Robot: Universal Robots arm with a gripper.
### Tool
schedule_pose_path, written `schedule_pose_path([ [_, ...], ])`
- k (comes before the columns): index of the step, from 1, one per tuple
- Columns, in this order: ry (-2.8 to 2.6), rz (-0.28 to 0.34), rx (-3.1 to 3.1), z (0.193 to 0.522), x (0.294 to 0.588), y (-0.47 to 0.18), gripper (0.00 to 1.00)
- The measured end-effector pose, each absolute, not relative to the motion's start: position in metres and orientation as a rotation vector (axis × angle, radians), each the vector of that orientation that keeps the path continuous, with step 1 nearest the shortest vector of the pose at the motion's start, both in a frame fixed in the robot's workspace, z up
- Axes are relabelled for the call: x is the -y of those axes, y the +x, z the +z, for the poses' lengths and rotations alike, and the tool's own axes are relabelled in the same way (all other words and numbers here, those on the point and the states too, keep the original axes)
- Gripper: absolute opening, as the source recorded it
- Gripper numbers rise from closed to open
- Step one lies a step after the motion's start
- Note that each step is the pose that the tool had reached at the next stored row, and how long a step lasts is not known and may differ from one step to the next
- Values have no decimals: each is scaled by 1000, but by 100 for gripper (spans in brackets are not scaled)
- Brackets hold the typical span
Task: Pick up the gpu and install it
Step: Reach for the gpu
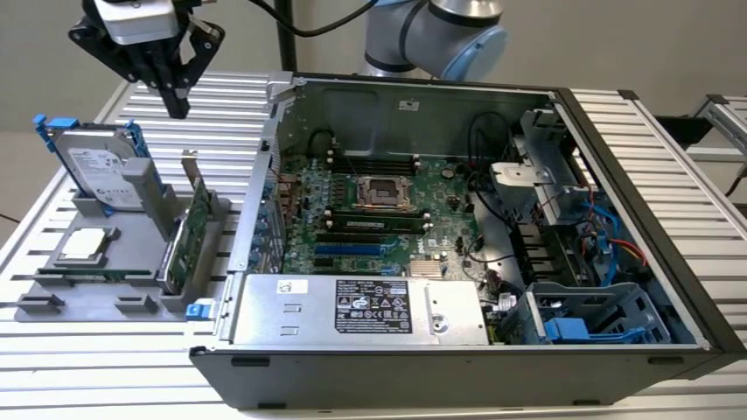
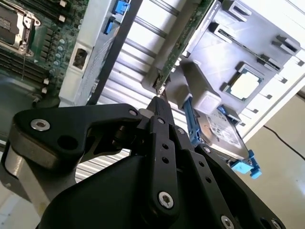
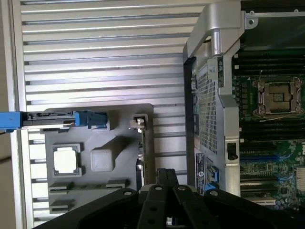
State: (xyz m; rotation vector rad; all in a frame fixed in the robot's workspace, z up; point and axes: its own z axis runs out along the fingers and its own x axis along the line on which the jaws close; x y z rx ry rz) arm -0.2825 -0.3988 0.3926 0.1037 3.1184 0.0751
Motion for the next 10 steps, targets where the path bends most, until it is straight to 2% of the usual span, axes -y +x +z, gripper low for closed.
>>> schedule_pose_path([
  [10, 102, 75, -3118, 393, 399, -297, 0],
])
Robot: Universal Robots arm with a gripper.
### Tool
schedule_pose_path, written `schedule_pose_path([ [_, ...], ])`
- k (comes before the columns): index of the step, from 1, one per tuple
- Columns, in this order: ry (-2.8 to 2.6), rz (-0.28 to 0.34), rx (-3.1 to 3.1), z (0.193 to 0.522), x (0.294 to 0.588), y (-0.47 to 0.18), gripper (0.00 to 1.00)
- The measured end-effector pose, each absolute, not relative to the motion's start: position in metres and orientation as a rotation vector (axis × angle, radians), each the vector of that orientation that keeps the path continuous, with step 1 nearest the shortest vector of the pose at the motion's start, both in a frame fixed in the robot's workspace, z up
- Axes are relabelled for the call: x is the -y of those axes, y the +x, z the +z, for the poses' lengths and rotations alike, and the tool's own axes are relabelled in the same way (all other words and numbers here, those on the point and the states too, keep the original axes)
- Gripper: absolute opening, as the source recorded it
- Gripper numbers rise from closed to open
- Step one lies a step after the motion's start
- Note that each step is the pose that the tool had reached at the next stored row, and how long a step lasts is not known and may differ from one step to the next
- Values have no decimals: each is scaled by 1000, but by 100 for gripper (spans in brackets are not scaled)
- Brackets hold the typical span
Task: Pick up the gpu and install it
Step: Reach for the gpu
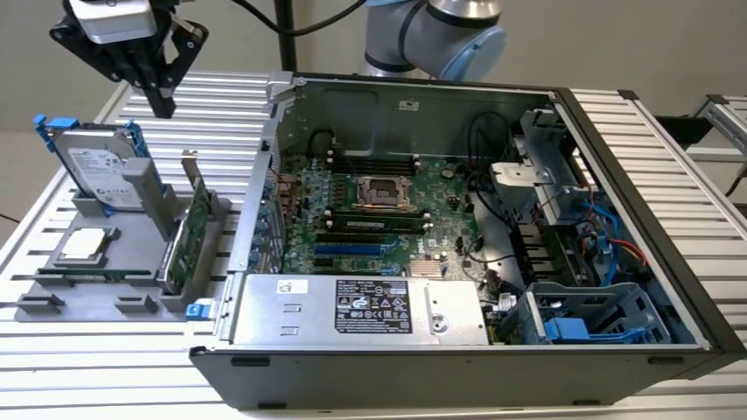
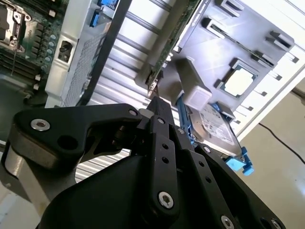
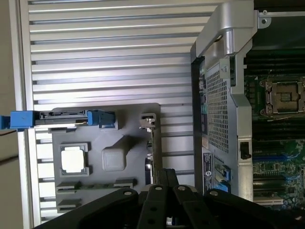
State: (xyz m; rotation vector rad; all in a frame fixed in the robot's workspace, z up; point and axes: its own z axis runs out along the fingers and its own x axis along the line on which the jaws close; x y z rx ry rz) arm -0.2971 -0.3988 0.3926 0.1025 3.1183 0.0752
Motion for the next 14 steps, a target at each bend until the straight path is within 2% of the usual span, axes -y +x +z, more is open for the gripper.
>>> schedule_pose_path([
  [14, 102, 75, -3118, 393, 399, -309, 0],
])
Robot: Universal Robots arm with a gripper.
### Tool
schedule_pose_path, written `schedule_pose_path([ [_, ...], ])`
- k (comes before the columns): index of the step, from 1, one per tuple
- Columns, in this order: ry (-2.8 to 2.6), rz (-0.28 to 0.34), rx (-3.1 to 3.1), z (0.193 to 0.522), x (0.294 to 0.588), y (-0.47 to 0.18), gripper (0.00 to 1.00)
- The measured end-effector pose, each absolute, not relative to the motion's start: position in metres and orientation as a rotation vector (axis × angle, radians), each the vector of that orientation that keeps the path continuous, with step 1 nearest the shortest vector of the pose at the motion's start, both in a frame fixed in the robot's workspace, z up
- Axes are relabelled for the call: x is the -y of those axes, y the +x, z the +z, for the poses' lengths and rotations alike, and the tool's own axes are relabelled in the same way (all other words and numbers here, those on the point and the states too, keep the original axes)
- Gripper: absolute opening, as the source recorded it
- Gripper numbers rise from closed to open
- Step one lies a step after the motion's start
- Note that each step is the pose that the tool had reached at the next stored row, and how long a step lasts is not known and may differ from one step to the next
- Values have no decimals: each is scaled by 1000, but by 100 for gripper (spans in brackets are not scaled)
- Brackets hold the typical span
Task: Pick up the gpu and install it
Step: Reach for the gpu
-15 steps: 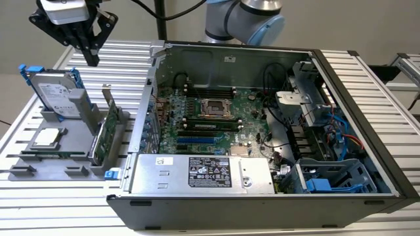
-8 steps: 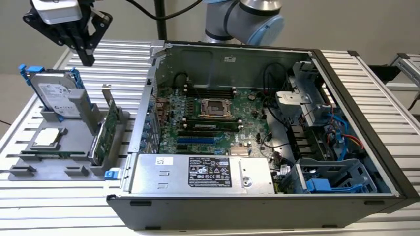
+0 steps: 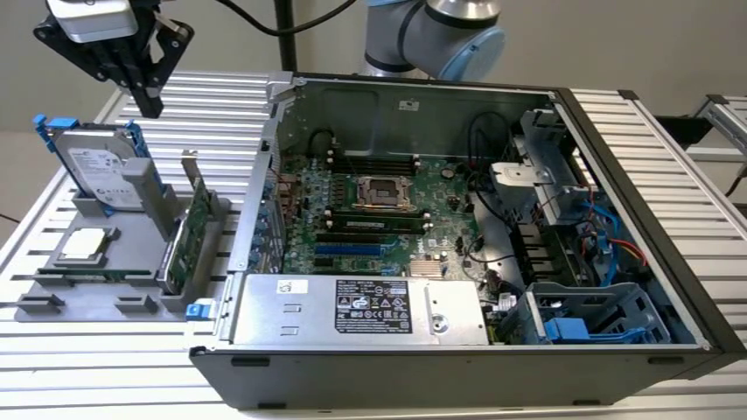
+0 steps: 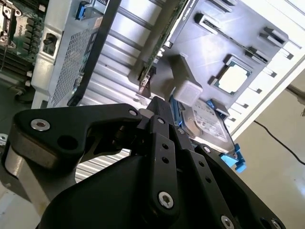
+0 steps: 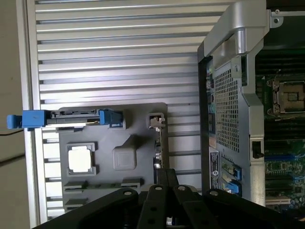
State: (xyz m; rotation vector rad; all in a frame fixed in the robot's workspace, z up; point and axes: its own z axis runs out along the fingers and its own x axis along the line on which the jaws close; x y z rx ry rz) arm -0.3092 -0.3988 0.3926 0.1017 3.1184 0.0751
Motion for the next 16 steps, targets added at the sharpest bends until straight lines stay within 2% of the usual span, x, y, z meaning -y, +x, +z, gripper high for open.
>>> schedule_pose_path([
  [16, 91, 75, -3119, 393, 406, -309, 0],
])
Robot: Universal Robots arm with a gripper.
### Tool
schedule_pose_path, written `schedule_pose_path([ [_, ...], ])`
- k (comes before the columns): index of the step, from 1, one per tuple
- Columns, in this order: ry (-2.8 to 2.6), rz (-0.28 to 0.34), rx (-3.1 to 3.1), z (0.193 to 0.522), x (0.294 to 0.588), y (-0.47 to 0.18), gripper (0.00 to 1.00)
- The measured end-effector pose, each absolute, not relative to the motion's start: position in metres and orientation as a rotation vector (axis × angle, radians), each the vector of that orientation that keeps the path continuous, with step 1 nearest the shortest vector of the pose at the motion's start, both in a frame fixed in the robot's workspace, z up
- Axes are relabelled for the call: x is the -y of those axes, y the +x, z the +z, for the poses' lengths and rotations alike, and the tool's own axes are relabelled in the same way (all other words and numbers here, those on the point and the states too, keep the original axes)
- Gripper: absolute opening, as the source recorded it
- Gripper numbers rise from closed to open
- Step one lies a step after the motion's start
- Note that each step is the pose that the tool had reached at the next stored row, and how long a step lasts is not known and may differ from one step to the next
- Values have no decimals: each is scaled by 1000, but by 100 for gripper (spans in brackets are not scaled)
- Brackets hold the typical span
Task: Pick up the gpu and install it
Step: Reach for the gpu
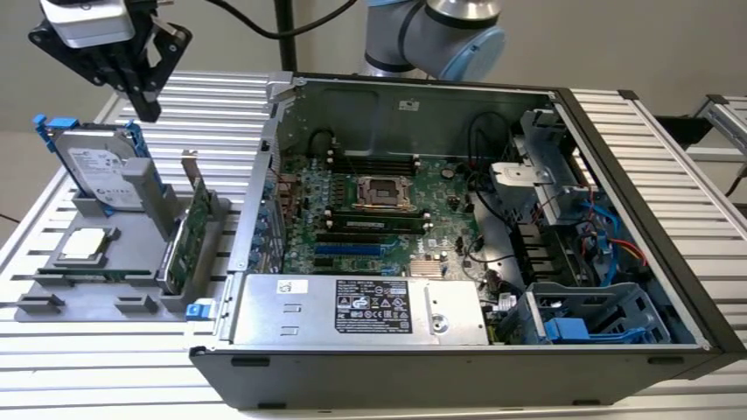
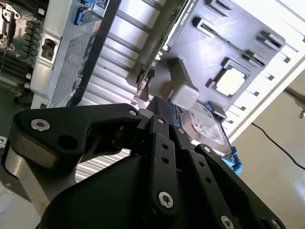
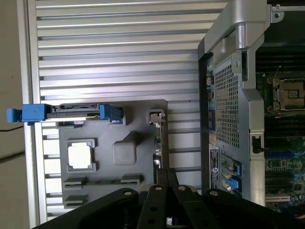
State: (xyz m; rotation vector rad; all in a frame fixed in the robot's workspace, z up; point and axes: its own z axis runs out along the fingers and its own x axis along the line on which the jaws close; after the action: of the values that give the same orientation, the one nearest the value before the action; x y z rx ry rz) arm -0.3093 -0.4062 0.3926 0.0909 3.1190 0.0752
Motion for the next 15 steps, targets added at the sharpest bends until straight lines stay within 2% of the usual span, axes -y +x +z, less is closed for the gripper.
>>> schedule_pose_path([
  [15, 58, 75, -3120, 393, 420, -310, 0],
])
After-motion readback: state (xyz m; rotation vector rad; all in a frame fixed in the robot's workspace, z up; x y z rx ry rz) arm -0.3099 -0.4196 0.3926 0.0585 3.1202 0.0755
